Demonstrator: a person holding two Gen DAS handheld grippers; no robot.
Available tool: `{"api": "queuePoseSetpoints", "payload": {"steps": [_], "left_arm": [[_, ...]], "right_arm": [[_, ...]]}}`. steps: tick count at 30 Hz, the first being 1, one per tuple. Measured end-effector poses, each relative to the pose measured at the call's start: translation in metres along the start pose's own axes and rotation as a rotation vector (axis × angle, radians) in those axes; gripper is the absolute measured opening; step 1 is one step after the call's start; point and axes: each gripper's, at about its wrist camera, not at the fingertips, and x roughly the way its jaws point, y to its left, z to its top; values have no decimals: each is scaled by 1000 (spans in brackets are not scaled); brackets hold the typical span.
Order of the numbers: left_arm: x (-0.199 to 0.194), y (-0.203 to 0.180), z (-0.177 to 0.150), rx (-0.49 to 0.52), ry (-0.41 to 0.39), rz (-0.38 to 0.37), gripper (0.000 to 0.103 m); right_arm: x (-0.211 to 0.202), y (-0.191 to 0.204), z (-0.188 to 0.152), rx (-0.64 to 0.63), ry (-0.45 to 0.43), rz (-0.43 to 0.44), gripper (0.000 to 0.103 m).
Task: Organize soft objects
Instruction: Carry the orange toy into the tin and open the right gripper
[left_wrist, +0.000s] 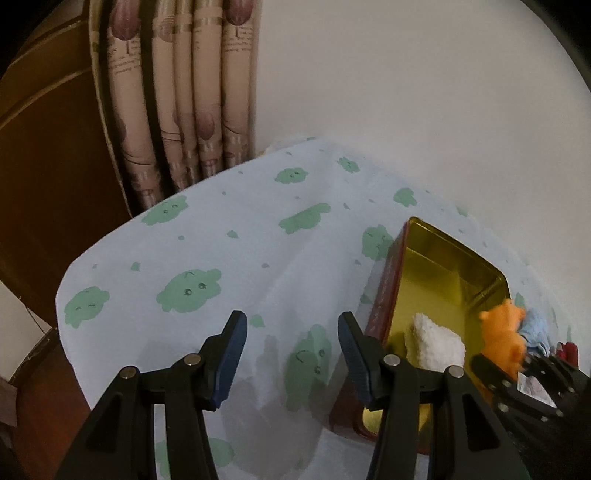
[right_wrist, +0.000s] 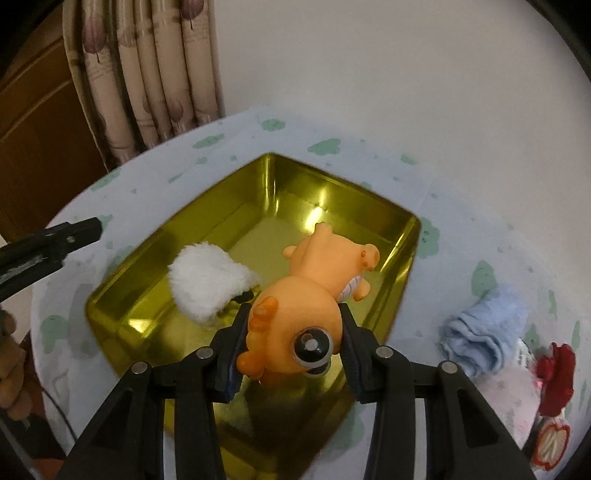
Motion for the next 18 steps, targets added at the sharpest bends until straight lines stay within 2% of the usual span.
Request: {"api": "queuePoseSetpoints", "payload": {"steps": [9, 11, 12, 18], "left_arm": [[0, -6, 0, 21, -6, -10, 53], [0, -6, 1, 15, -6, -16, 52], [0, -5, 1, 14, -6, -21, 52], [-1, -8, 1, 25, -14, -19, 52]], "right_arm": [[12, 1, -5, 7, 12, 7, 45], [10, 4, -3, 4, 1, -9, 55], [6, 4, -3, 5, -11, -11, 61], [-34, -3, -6, 38, -90, -10, 62]]}}
